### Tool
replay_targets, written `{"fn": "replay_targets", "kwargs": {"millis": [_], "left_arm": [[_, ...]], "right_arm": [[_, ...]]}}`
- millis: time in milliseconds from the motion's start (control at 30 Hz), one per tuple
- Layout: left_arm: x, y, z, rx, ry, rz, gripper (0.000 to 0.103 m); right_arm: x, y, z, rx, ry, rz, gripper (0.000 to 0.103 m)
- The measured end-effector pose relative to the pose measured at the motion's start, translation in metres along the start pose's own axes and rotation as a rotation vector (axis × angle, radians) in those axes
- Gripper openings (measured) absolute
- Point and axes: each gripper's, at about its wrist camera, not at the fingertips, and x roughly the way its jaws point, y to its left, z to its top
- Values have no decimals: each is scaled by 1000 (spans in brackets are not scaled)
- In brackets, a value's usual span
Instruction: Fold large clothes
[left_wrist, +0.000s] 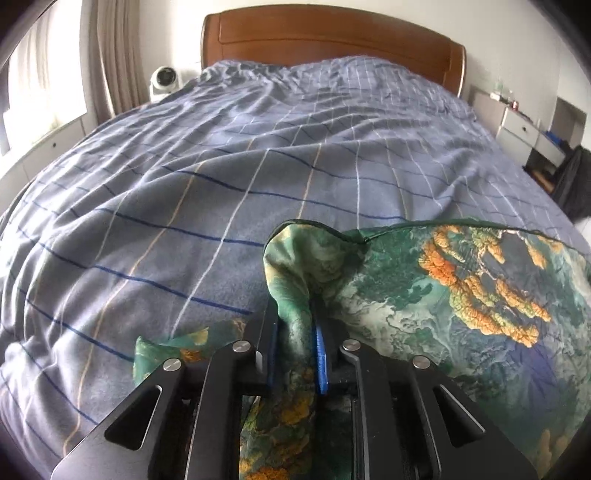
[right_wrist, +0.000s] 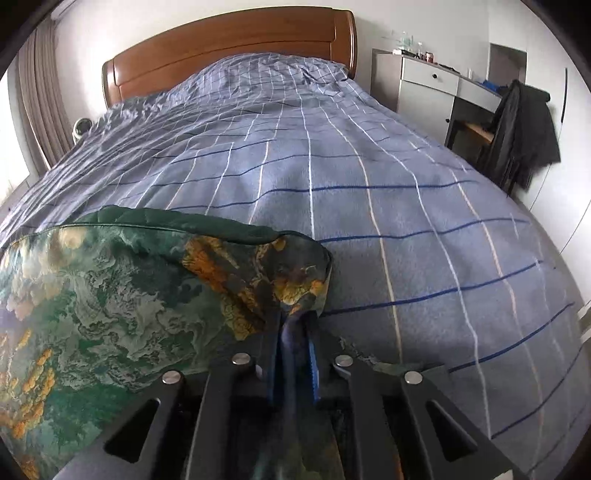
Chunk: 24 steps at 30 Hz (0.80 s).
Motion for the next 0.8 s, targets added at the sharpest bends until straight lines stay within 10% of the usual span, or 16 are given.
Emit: {"fn": "replay_targets", "kwargs": {"millis": [800], "left_arm": [[7, 0, 1, -20, -5, -18, 19]], "right_arm": [[-1, -3, -7, 12, -28, 12, 17]]}}
